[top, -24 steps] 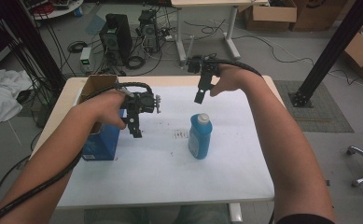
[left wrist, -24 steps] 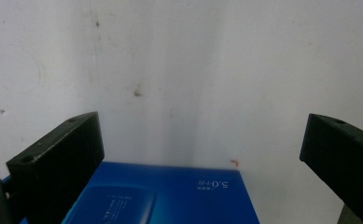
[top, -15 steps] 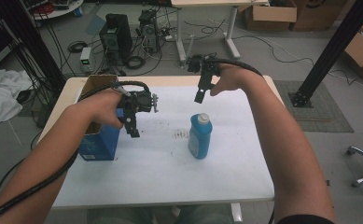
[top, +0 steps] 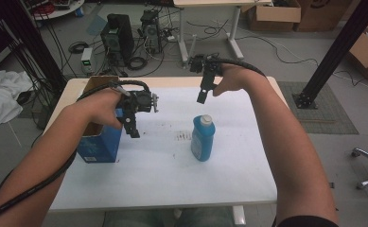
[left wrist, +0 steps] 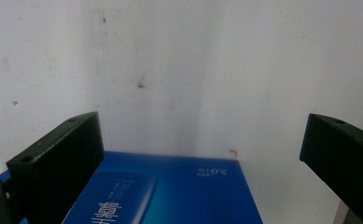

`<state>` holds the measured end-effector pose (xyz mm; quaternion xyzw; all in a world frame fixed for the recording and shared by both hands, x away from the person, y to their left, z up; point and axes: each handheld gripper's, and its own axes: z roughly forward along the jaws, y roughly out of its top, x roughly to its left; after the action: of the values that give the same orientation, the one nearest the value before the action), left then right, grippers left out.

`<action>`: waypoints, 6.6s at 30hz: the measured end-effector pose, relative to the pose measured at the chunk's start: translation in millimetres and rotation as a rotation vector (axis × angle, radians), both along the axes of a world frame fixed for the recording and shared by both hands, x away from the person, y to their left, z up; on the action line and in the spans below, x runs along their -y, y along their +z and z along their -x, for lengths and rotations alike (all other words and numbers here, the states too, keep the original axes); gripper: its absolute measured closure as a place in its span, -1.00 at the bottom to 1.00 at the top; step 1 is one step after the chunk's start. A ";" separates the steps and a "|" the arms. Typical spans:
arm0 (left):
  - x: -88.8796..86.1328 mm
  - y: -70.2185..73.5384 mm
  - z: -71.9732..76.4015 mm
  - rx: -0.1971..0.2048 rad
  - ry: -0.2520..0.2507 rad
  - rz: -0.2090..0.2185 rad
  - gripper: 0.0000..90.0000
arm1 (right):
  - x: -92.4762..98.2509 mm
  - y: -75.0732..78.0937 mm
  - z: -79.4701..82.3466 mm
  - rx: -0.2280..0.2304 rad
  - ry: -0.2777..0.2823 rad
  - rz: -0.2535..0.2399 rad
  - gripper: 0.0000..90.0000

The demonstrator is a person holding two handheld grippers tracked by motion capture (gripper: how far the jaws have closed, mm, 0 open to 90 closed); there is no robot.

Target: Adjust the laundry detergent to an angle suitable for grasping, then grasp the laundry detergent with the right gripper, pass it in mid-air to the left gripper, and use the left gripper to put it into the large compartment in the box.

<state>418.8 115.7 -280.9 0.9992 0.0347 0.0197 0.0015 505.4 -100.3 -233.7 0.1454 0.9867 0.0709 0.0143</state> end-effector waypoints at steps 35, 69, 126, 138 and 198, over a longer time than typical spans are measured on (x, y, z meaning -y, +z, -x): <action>-9.6 7.4 16.6 0.031 -0.003 0.010 -1.00 | 44.7 32.6 41.2 0.140 -0.214 -0.495 -1.00; -20.9 14.9 21.3 0.076 -0.031 0.044 -1.00 | 133.4 -112.4 210.6 0.324 -0.558 -0.849 -1.00; -21.7 17.4 23.5 0.080 -0.040 0.054 -1.00 | 37.2 -205.6 183.2 0.645 -0.692 -0.850 -0.98; -16.5 18.6 22.5 0.079 -0.048 0.057 -1.00 | 35.7 -204.8 183.2 0.679 -0.687 -0.863 -0.71; -10.7 12.5 22.3 0.068 -0.052 0.059 -1.00 | 37.3 -201.0 183.7 0.663 -0.680 -0.843 0.00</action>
<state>396.5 126.4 -268.3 0.9981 0.0092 0.0523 0.0327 321.7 -137.6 -434.7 0.4142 0.7160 0.4859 0.2823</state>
